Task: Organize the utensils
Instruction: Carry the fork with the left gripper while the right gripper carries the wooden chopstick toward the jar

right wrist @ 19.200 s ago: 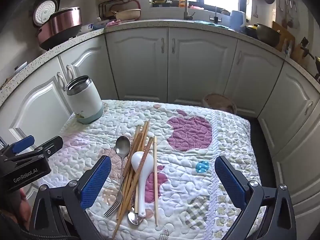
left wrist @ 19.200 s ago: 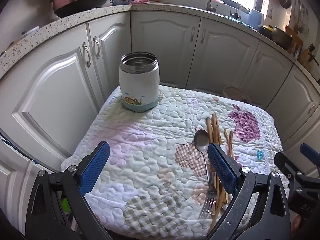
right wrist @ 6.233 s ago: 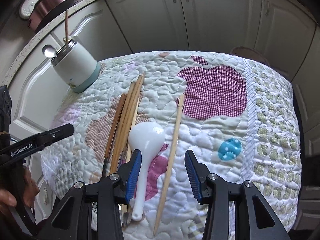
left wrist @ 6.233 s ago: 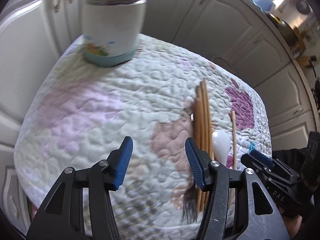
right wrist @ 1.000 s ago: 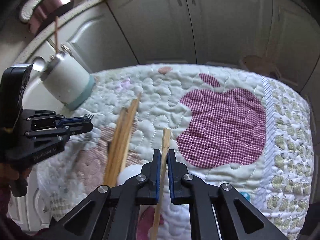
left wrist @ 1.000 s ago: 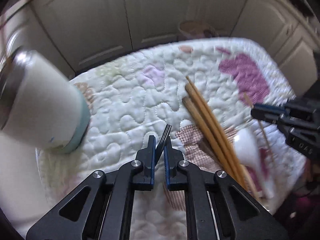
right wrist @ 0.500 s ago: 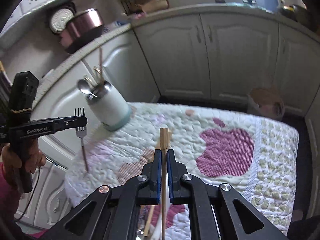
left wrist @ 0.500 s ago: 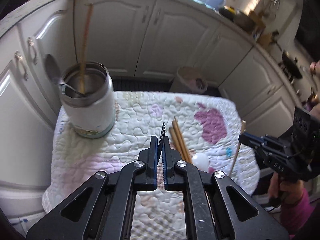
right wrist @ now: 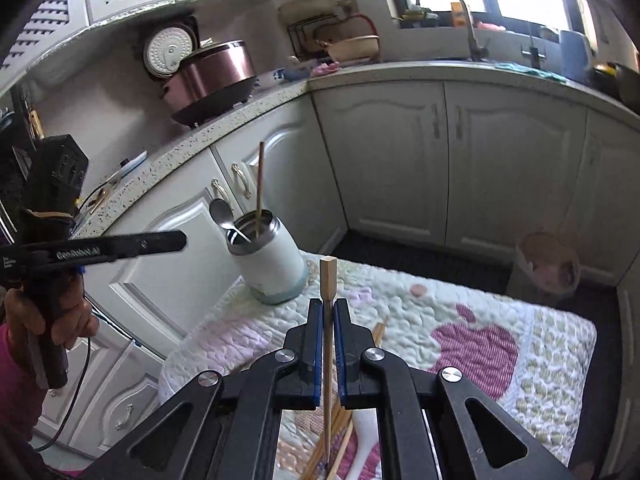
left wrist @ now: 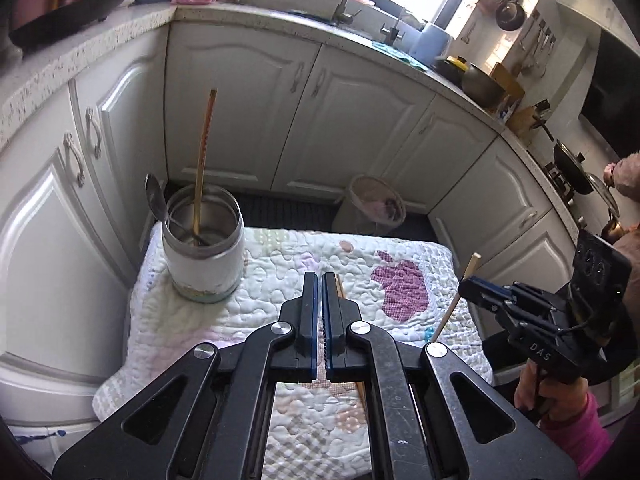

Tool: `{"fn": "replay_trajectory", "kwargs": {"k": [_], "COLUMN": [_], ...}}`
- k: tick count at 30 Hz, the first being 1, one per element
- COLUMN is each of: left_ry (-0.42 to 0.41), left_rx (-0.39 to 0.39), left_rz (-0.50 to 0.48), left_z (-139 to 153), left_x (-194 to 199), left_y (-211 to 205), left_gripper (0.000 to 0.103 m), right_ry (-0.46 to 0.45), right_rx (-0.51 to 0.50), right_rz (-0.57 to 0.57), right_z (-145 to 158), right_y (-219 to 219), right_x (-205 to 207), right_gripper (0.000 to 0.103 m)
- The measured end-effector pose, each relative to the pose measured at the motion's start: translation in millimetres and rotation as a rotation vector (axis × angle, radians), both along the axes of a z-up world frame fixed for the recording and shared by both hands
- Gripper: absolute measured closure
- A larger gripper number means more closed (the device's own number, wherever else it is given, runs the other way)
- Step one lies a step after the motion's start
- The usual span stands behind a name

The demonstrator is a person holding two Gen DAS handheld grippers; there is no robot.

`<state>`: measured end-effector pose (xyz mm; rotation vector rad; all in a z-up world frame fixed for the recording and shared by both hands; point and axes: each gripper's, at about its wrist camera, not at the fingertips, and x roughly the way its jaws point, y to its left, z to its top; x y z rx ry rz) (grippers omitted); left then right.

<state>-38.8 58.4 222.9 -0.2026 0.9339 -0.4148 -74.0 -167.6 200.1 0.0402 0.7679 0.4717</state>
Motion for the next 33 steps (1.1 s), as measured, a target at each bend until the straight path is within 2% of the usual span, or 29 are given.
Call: {"fn": "replay_trajectory", "kwargs": {"k": [5, 6, 7, 9, 17, 22, 25, 27, 29, 33], "left_ry": [0.060, 0.071, 0.084, 0.113, 0.206, 0.223, 0.208, 0.212, 0.220, 0.202], "left_rx": [0.053, 0.076, 0.108, 0.142, 0.263, 0.392, 0.481, 0.471, 0.437, 0.415], "left_rz": [-0.035, -0.052, -0.064, -0.085, -0.283, -0.412, -0.421, -0.405, -0.381, -0.351], "left_z": [-35, -45, -57, -77, -147, -176, -187, -190, -189, -182], "left_x": [6, 8, 11, 18, 37, 39, 41, 45, 49, 50], "left_y": [-21, -29, -40, -56, -133, -172, -182, -182, -181, -172], "left_gripper": [0.100, 0.095, 0.080, 0.067, 0.064, 0.058, 0.057, 0.058, 0.072, 0.077], "right_ry": [0.020, 0.028, 0.034, 0.042, 0.076, 0.099, 0.106, 0.111, 0.117, 0.117], "right_rx": [-0.007, -0.010, -0.013, -0.018, -0.001, 0.029, 0.037, 0.044, 0.050, 0.052], "right_rz": [-0.003, -0.004, -0.005, -0.012, -0.076, -0.111, -0.118, -0.124, -0.130, -0.127], "right_z": [-5, -8, -10, -13, -23, -31, -34, -36, -38, -39], "right_y": [1, -1, -3, -7, -47, -70, -77, -79, -81, -80], "right_x": [2, 1, 1, 0, -4, -8, -9, -7, -4, -3], "right_gripper": [0.098, 0.098, 0.098, 0.098, 0.098, 0.098, 0.098, 0.098, 0.098, 0.098]}}
